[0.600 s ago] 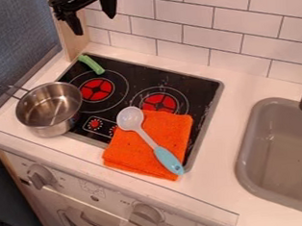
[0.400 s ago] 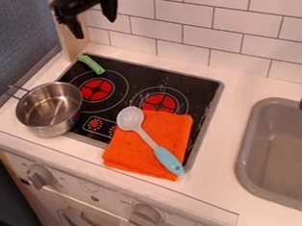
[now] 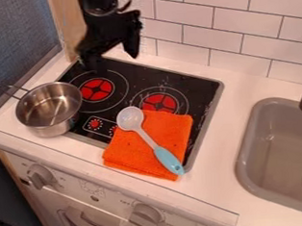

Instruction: Moved a spatula to the upper left corner of the left burner

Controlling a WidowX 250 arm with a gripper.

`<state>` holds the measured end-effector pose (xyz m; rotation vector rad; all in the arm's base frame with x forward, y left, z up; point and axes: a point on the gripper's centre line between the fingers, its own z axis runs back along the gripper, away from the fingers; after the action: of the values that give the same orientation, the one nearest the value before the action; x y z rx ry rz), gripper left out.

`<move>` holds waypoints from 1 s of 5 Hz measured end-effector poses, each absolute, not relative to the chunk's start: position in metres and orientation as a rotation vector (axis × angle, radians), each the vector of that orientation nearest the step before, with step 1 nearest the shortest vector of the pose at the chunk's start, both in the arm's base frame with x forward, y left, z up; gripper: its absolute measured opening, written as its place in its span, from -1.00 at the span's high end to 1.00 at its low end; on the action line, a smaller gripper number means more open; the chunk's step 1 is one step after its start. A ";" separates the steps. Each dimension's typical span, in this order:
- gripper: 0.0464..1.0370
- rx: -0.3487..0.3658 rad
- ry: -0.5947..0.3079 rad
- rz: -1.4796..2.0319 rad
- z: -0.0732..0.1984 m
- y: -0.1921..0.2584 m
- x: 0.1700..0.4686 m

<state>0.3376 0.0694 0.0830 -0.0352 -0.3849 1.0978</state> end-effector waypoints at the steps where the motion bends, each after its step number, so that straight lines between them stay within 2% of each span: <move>1: -0.93 -0.055 -0.386 1.155 0.079 0.051 0.326; 3: -0.93 -0.065 -0.350 1.175 0.061 0.032 0.313; 5: -0.93 -0.029 -0.269 1.182 0.031 0.023 0.296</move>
<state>0.2962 0.0231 0.0313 -0.0293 -0.2694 1.1815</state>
